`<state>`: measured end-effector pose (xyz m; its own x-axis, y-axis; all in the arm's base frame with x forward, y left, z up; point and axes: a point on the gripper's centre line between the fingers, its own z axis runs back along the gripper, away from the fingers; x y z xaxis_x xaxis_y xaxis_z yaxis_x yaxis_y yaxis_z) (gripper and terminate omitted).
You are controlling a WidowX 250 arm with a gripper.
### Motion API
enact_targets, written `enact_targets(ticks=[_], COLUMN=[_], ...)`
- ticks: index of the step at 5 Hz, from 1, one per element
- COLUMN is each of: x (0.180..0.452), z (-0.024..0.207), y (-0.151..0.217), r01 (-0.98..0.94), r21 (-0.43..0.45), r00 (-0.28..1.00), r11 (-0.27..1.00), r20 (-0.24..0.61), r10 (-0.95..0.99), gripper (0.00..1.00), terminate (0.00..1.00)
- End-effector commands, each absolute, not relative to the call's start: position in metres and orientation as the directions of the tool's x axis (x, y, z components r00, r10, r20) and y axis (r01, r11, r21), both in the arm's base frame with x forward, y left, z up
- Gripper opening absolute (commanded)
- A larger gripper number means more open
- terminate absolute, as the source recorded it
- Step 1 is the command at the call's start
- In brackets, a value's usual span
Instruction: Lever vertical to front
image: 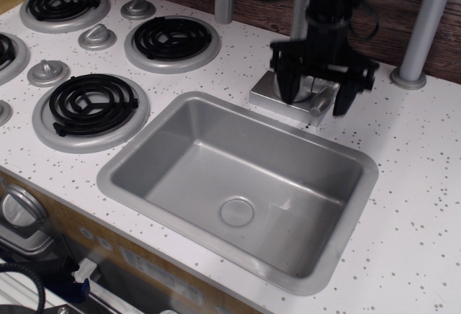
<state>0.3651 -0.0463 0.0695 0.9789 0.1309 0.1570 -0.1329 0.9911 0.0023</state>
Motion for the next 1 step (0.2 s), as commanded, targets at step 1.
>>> enact_targets(ticks=[1], x=[0.3563], z=[0.1222], y=[-0.0453], r01=[-0.15], r21=[0.01], r00=[0.962], r11=[0.989], r20=[0.232], r10=[0.144], gripper=[1.0], terminate=[1.0])
